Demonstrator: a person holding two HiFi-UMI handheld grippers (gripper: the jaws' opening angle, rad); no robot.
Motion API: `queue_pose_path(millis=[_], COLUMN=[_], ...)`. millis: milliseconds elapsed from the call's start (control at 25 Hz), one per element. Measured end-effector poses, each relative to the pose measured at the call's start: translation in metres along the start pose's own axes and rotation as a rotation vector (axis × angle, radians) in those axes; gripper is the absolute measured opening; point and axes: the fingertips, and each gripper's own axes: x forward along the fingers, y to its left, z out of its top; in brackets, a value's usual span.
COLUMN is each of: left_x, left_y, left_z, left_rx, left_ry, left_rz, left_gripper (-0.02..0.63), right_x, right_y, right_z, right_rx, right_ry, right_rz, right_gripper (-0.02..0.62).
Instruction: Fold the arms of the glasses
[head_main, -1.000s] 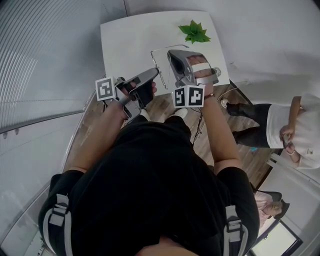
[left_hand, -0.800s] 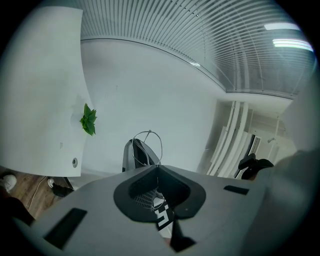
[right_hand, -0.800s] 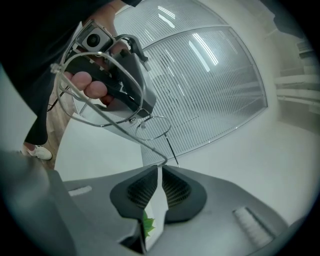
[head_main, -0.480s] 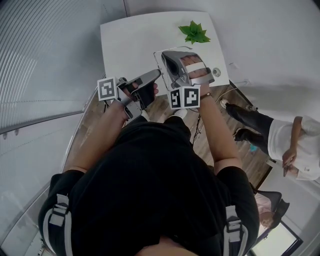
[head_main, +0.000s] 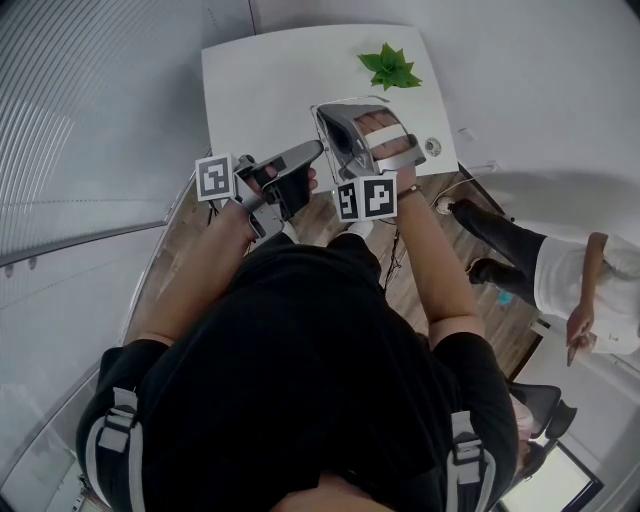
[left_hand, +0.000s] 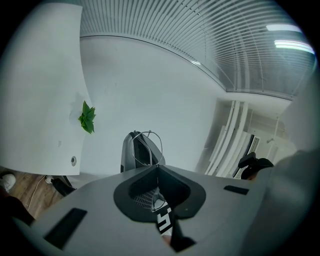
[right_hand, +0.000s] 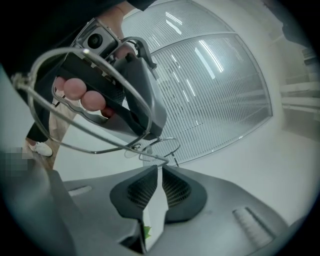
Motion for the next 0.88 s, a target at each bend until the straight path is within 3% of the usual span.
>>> queue_pose_path(millis=[360, 880], left_x=[0.0003, -0.0008], left_y=[-0.0008, -0.0033], left_z=[-0.0042, 0.0021], left_rx=[-0.001, 0.002], left_ry=[0.013, -0.010], left_rz=[-0.012, -0.009], left_gripper=[0.012, 0.012], right_x=[-0.0023, -0.0031], right_y=[0.0040, 0.0049], right_z=[0.0074, 0.0050], right_rx=[-0.051, -0.008], right_ry=[-0.041, -0.037], right_rz=[-0.010, 0.000], right_gripper=[0.044, 0.086])
